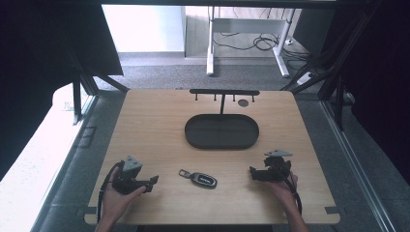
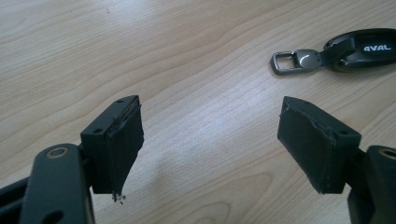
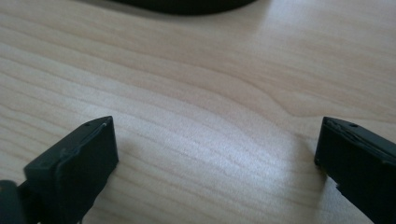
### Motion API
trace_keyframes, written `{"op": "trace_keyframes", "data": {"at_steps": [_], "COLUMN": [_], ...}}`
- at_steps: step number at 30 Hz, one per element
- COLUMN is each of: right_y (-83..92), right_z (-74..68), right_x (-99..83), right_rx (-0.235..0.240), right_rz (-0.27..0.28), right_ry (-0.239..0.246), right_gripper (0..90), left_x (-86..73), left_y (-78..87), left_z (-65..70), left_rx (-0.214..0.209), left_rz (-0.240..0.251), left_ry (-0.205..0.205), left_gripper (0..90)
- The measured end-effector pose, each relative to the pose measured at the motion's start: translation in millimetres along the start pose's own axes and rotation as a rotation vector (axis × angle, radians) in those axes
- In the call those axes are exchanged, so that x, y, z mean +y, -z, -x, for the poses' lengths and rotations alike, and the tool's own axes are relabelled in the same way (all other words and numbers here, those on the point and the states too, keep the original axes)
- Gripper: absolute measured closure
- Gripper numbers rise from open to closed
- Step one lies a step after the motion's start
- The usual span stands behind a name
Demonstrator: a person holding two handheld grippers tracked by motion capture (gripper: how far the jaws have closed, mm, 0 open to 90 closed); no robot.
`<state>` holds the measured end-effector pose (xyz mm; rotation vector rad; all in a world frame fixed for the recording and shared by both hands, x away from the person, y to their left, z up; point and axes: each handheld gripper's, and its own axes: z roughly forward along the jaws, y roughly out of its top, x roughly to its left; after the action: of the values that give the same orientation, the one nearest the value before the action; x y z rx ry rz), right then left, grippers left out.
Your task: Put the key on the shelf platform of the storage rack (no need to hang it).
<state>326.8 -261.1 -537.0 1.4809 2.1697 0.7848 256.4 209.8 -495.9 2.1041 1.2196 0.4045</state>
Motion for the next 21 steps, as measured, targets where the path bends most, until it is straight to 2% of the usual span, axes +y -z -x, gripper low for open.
{"op": "trace_keyframes", "data": {"at_steps": [2,3,6,8,9,15,17,21], "right_y": [3.5,3.5,17.0,21.2,30.0,45.8,51.2,57.0], "right_z": [-1.4,-1.4,-2.1,-2.3,-2.7,-6.2,-9.3,-14.4], "right_x": [1.2,1.2,0.8,0.7,0.3,4.3,7.8,15.3], "right_rx": [-0.007,-0.007,0.052,0.057,0.089,0.12,0.132,0.157], "right_rz": [0.011,0.011,0.057,0.067,0.093,0.111,0.113,0.087], "right_ry": [0.004,0.004,0.026,0.036,0.048,0.087,0.116,0.146], "right_gripper": [8.5,8.5,16.5,18.5,21.3,25.9,28.1,31.9], "left_x": [0.6,0.6,1.0,0.8,0.7,0.4,0.5,0.5], "left_y": [0.0,0.0,1.1,1.8,2.6,4.0,3.8,3.0], "left_z": [1.2,1.2,3.7,3.9,3.4,1.3,1.3,2.2], "left_rx": [-0.001,-0.001,-0.005,-0.005,-0.006,-0.005,-0.005,-0.005], "left_rz": [0.0,0.0,0.011,0.012,0.016,0.014,0.018,0.019], "left_ry": [-0.008,-0.008,-0.008,-0.004,-0.005,0.001,0.008,0.003], "left_gripper": [22.7,22.7,22.7,22.7,22.7,22.7,22.7,22.8]}}
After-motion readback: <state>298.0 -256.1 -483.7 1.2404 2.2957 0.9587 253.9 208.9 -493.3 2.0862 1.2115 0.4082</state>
